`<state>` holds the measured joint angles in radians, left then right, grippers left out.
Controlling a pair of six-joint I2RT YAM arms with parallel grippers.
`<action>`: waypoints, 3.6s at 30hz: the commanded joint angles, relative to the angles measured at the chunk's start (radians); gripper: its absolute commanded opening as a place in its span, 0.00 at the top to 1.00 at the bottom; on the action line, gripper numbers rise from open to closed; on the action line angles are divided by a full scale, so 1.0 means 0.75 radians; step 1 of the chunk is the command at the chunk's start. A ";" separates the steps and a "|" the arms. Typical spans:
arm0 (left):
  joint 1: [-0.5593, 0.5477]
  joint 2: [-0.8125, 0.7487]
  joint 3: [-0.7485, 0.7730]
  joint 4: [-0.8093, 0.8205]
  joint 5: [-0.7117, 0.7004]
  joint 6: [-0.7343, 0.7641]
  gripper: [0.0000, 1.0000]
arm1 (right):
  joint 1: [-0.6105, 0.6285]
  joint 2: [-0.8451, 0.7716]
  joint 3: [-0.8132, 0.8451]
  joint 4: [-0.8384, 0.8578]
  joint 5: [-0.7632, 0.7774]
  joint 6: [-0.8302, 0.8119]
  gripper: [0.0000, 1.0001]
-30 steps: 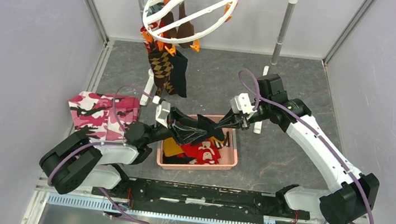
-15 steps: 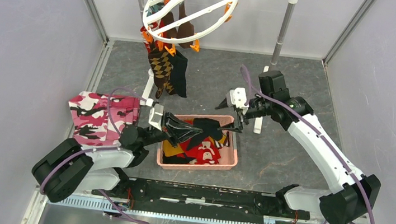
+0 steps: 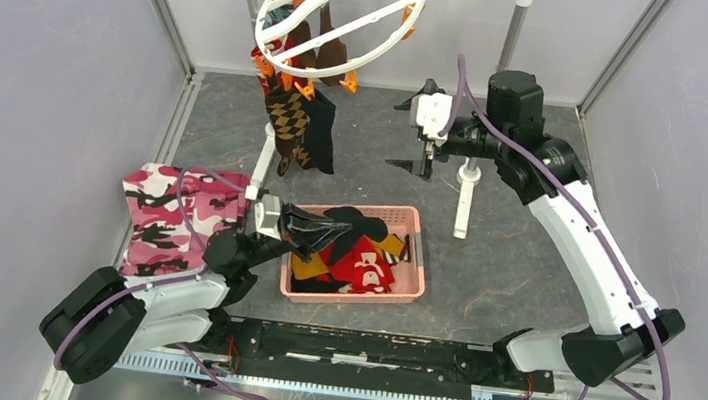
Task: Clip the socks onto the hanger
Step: Pick up the sock from the bin.
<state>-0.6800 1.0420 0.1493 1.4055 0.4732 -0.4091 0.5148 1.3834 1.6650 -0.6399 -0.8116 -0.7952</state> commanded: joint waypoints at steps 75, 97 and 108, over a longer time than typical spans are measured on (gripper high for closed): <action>-0.067 -0.033 0.299 -1.076 -0.244 -0.685 0.18 | 0.121 -0.273 -1.107 0.438 -0.086 0.110 1.00; -0.069 0.165 0.451 -1.193 -0.220 -0.829 0.76 | 0.210 -0.263 -1.111 0.428 0.016 0.062 1.00; -0.069 0.014 0.390 -1.097 -0.076 -0.111 0.98 | 0.182 -0.235 -1.036 0.267 -0.195 -0.012 0.54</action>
<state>-0.7345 1.1362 0.4477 0.4961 0.3187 -0.8860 0.6662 1.1980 0.8139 -0.3634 -0.8379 -0.7635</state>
